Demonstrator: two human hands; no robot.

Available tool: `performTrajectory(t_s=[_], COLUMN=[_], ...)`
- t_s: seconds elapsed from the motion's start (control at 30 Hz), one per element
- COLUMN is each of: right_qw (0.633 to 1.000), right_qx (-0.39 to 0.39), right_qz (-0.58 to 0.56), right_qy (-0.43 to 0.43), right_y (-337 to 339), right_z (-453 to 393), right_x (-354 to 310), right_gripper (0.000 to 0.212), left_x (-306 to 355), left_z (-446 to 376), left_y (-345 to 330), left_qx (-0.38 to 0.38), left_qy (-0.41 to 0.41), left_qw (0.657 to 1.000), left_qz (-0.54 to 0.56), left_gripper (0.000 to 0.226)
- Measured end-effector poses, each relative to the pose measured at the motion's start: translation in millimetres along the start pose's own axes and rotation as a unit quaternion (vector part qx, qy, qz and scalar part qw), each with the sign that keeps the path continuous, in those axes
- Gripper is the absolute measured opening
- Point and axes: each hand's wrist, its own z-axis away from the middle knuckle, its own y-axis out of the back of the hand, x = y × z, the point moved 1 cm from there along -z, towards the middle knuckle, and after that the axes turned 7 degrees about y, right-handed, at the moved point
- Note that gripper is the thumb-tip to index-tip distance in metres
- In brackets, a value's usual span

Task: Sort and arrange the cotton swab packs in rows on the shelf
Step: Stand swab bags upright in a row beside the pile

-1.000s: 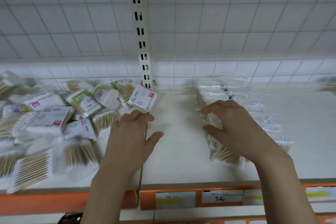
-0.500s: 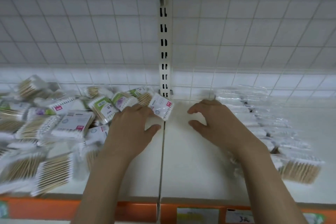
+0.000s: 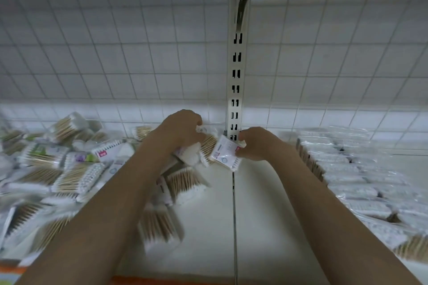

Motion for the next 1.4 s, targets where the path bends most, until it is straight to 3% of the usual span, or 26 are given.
performTrajectory(t_s=[0.2, 0.4, 0.6, 0.77, 0.93, 1.07, 1.23, 1.3, 1.4], right_qw=[0.998, 0.993, 0.985, 0.981, 0.98, 0.983, 0.985, 0.984, 0.985], right_qx=[-0.038, -0.03, 0.002, 0.039, 0.091, 0.114, 0.114, 0.12, 0.135], right_qz=[-0.042, -0.105, -0.161, -0.184, -0.172, -0.142, -0.131, -0.13, -0.104], right_qy=[-0.024, -0.047, -0.057, -0.057, -0.041, -0.02, -0.005, -0.003, 0.011], right_y=[-10, -19, -19, -16, 3, 25, 47, 55, 70], right_z=[-8, -5, 5, 15, 27, 38, 51, 55, 60], right_x=[3, 5, 6, 7, 5, 6, 13, 18, 24], right_gripper=[0.039, 0.03, 0.037, 0.036, 0.041, 0.031, 0.015, 0.015, 0.022], left_x=[1, 12, 20, 25, 21, 20, 20, 20, 24], left_z=[-28, -30, -24, -21, -12, -3, 7, 11, 16], left_y=[-17, -25, -35, -37, -31, -18, -10, -8, -6], left_qx=[-0.039, -0.027, -0.019, -0.038, -0.007, 0.043, 0.067, 0.06, 0.05], left_qy=[-0.002, -0.018, -0.009, -0.012, -0.028, -0.065, -0.084, -0.073, -0.068], left_qw=[0.999, 0.997, 0.994, 0.997, 0.998, 0.995, 0.994, 0.991, 0.985], left_qz=[0.006, -0.075, -0.106, -0.061, -0.049, -0.059, 0.037, 0.099, 0.152], left_gripper=[0.023, 0.023, 0.012, 0.022, 0.037, 0.023, 0.019, 0.016, 0.029])
